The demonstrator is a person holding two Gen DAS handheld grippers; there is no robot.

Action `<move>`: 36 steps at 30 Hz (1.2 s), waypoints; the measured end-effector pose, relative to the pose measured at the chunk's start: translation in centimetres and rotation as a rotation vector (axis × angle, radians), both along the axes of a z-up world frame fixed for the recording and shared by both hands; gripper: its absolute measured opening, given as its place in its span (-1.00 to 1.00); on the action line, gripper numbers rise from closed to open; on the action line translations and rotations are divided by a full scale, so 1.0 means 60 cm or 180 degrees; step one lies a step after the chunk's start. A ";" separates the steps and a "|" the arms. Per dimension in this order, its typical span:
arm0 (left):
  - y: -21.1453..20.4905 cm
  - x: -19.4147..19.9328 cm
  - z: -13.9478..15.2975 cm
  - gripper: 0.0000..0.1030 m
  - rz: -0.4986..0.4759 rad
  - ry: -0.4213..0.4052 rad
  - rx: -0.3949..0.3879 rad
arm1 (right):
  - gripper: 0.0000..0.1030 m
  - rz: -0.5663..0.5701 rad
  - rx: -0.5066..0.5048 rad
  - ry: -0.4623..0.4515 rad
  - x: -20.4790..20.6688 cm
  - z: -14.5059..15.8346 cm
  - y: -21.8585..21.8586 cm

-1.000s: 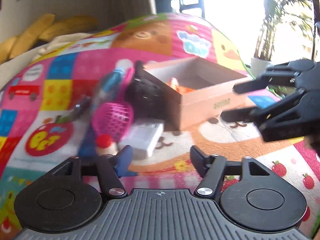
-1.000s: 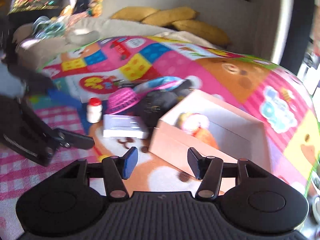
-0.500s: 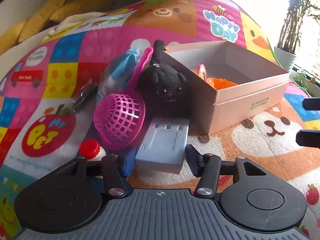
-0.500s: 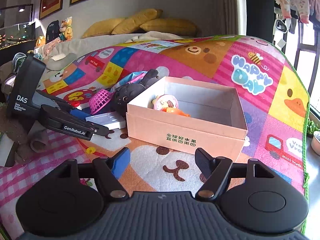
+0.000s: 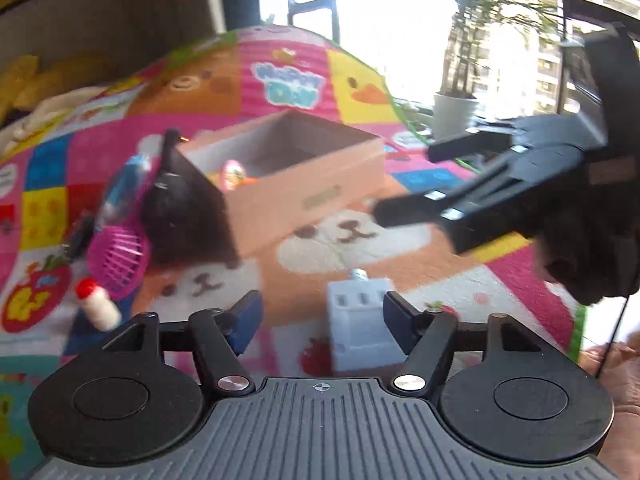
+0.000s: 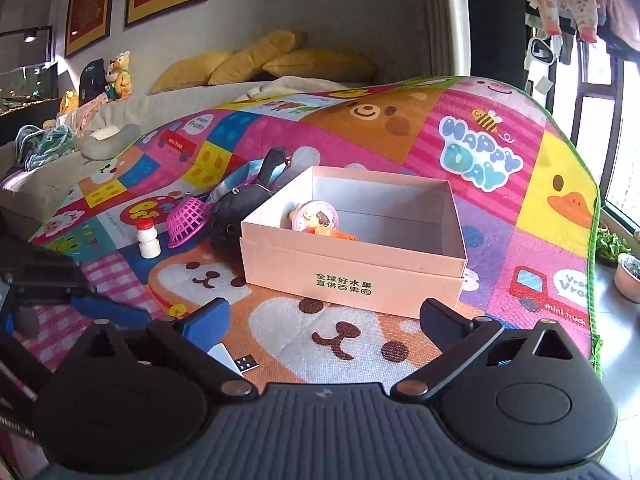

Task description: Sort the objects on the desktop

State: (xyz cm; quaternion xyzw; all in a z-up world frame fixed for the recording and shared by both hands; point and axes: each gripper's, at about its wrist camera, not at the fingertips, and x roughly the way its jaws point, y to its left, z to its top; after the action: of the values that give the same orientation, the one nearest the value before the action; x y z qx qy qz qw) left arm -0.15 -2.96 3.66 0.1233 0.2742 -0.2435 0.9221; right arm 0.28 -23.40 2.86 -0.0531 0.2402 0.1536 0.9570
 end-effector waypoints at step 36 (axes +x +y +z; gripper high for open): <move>0.027 -0.006 -0.052 0.46 0.0704 0.0338 -0.0207 | 1.00 -0.0346 0.0306 0.0905 0.016 -0.077 -0.034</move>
State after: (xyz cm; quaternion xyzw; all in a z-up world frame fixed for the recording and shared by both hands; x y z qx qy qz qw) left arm -0.53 -1.33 0.53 0.0493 0.3265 -0.1553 0.9310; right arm 1.24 -25.43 -1.75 0.0282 0.3681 0.1188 0.9217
